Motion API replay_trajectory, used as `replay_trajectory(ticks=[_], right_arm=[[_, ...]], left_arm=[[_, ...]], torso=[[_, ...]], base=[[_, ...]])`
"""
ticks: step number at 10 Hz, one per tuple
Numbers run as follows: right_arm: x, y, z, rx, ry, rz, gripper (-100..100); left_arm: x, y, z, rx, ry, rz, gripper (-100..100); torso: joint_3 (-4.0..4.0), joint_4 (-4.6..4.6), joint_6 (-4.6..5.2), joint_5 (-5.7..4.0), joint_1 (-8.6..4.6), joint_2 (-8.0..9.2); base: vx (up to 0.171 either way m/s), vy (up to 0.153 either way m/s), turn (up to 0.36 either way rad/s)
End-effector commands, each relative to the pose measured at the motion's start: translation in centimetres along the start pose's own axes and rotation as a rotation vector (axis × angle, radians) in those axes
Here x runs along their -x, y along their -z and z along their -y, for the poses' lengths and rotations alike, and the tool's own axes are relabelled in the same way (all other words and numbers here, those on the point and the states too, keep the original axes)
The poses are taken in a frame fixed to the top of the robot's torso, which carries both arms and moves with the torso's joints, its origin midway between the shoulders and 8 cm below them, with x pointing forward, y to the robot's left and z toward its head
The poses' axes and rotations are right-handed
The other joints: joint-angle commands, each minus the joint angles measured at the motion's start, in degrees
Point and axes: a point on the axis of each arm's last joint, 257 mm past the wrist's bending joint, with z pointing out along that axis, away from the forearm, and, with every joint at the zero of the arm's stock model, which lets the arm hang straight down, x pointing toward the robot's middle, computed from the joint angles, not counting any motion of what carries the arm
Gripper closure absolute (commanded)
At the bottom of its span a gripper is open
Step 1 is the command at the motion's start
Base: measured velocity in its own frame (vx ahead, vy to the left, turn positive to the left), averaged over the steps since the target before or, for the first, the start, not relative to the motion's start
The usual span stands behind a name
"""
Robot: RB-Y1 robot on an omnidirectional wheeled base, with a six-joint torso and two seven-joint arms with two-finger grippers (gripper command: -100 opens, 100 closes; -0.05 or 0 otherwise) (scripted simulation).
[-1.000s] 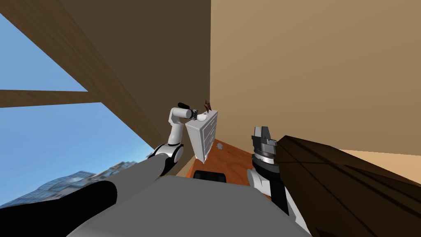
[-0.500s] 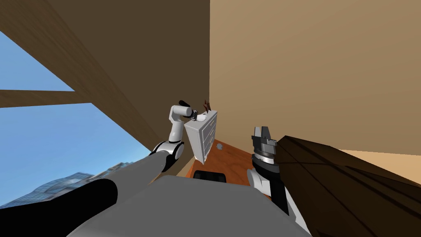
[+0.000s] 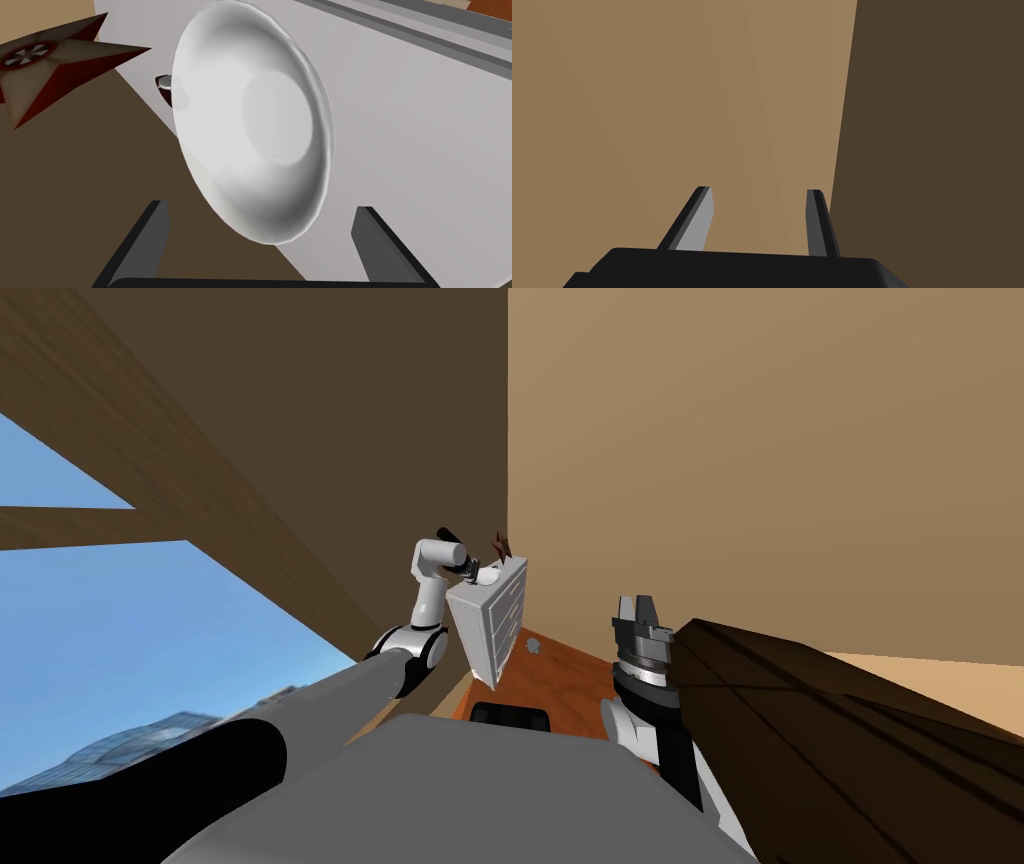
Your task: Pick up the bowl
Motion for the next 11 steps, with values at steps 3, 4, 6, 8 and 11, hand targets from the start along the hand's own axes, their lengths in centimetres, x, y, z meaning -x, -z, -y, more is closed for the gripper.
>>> replay_trajectory(ticks=[3, 4, 6, 8, 11], right_arm=[[0.0, 0.0, 0.0, 0.0, 0.0, 0.0, 0], [0.0, 0.0, 0.0, 0.0, 0.0, 0.0, 0], [0.0, 0.0, 0.0, 0.0, 0.0, 0.0, 0], [0.0, 0.0, 0.0, 0.0, 0.0, 0.0, 0], [0.0, 0.0, 0.0, 0.0, 0.0, 0.0, 0]], left_arm=[[0.2, 0.2, -1.7, 0.085, 0.009, 0.004, -100], [0.4, 0.3, -2.4, 0.124, 0.013, 0.006, -100], [0.6, 0.4, -3.5, 0.175, 0.017, 0.008, -100], [0.7, 0.6, -4.8, 0.231, 0.021, 0.011, -100], [0.8, 0.6, -7.0, 0.312, 0.026, 0.013, -100]], torso=[[0.01, 0.0, 0.0, 0.0, -0.03, 0.02], [0.02, 0.0, 0.0, 0.0, -0.02, 0.05], [0.01, 0.0, -0.01, 0.0, 0.01, 0.02], [0.0, 0.0, -0.01, 0.01, 0.01, 0.01], [0.01, 0.0, 0.0, 0.0, -0.02, 0.03]], base=[[0.036, -0.014, -0.014], [0.046, -0.012, -0.023], [0.044, -0.006, -0.015], [0.04, -0.013, -0.017], [0.038, -0.014, -0.014]])
